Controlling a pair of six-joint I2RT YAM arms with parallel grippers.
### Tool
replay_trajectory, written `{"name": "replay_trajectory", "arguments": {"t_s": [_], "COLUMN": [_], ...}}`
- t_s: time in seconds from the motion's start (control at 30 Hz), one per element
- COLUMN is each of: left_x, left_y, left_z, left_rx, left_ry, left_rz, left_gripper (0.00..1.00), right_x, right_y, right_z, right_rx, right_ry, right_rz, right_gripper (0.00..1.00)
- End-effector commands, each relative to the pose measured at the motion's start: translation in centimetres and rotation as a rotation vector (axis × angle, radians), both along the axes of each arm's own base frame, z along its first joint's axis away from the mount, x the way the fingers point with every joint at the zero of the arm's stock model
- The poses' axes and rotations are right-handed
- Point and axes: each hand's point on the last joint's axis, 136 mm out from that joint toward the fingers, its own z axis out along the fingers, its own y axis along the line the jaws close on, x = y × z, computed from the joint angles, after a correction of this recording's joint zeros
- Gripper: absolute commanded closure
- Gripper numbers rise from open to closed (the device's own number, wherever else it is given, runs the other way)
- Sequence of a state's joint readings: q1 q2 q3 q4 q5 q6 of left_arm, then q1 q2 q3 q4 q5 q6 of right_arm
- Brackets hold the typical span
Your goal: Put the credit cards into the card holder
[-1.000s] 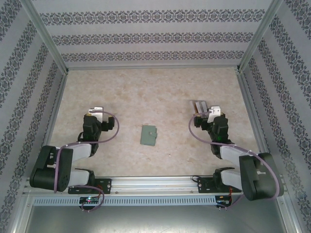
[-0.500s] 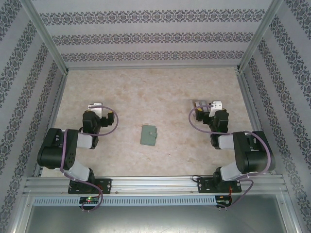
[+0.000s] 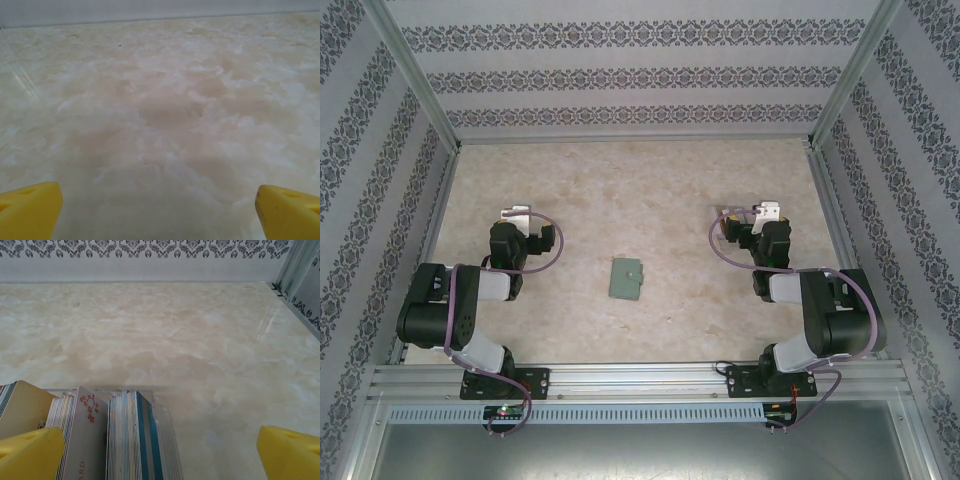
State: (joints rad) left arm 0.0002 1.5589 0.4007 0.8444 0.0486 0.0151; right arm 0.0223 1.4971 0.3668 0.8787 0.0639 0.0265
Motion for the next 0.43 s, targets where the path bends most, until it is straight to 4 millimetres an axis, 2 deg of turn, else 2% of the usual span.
{"name": "replay_trajectory", "arguments": {"t_s": [0.0,0.4], "left_x": [0.24,0.28], "left_y": [0.4,0.38], "left_z": [0.07,0.1], "left_rx": [-0.01,-0.011], "left_ry": [0.006,0.005], "left_rz": [0.021,0.019], "left_gripper": [0.0,0.0], "right_x": [0.6,0.52], "right_y": [0.2,0.21], "right_z": [0.57,0.58], "right_rx": [-0.007,-0.002], "right_ry": [-0.014,-0.015], "right_rz": [0.0,0.006], "right_gripper": [0.02,0.02]}}
